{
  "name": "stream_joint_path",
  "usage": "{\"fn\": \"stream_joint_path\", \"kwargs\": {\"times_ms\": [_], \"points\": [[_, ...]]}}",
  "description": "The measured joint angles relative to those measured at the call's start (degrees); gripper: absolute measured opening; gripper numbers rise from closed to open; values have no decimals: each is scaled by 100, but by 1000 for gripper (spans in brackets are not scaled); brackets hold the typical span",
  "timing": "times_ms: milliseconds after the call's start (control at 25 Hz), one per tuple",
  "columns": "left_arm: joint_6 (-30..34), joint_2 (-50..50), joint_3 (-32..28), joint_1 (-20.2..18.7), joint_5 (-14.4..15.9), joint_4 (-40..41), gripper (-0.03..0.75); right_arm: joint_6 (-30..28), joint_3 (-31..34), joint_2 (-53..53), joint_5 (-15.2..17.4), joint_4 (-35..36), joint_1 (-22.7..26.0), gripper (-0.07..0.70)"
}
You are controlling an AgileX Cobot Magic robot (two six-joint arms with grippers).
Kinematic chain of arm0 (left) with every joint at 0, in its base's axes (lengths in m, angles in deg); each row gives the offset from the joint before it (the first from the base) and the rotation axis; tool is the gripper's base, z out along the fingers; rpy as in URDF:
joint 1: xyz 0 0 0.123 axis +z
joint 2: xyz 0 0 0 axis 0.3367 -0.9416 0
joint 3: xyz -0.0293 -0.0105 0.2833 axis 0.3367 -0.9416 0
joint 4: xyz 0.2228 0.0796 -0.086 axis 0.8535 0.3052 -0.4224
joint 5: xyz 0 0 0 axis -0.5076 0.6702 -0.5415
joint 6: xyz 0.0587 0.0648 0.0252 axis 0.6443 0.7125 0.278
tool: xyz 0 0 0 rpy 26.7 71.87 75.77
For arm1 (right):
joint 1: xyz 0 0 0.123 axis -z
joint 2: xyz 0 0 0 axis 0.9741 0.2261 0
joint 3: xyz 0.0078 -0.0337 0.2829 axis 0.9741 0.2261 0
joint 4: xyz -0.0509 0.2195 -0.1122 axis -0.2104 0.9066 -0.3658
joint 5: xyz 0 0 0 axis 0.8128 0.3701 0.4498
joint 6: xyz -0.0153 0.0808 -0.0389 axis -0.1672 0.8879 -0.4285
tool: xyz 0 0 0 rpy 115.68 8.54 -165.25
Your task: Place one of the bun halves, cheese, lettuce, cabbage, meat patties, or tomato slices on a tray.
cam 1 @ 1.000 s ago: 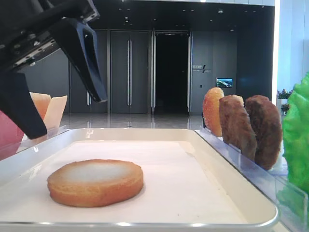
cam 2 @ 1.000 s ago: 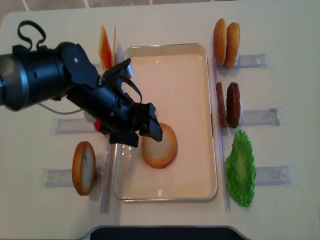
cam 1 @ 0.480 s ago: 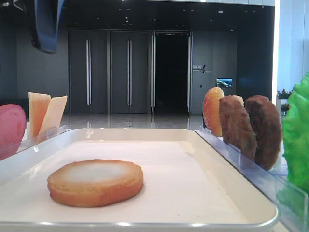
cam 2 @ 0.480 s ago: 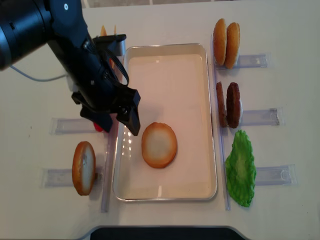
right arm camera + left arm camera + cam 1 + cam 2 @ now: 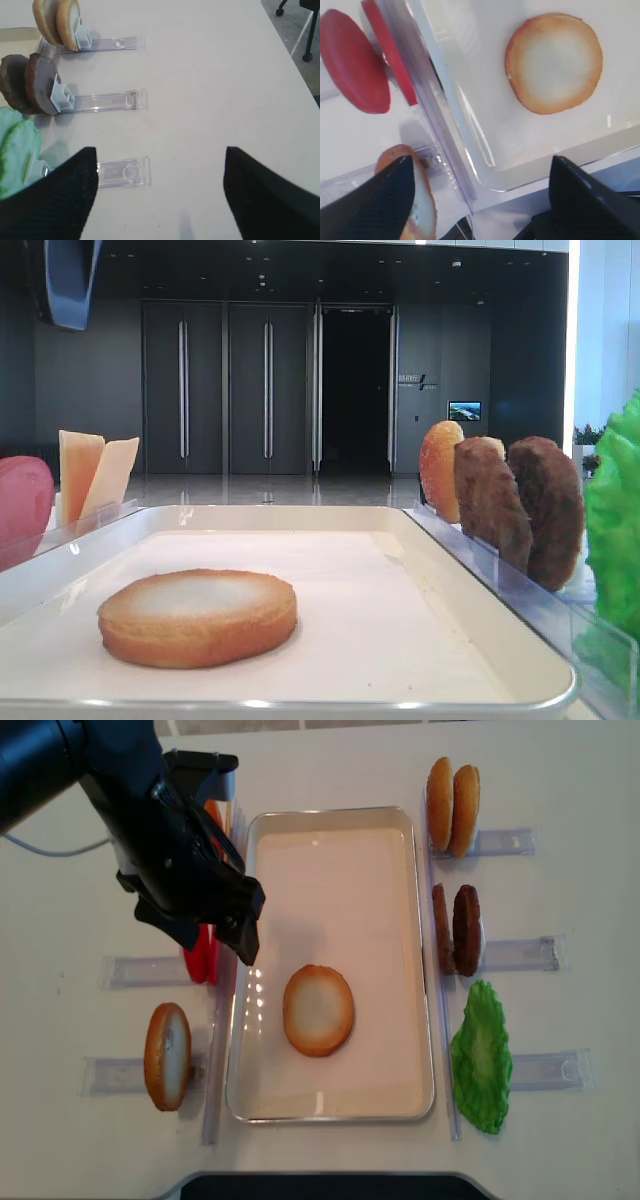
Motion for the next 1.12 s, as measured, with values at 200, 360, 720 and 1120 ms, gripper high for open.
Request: {"fn": "stream_joint_path", "kwargs": {"times_ms": [200,360,720,1120], "points": [[82,307,0,613,2,307,640,0,0,0,0,0,0,527],[350,540,0,1513,12,406,640,0,0,0,0,0,0,527],[961,648,0,3120,23,658,640,0,0,0,0,0,0,527],[1120,987,-103,3395,33,704,640,0,0,0,0,0,0,527]]}}
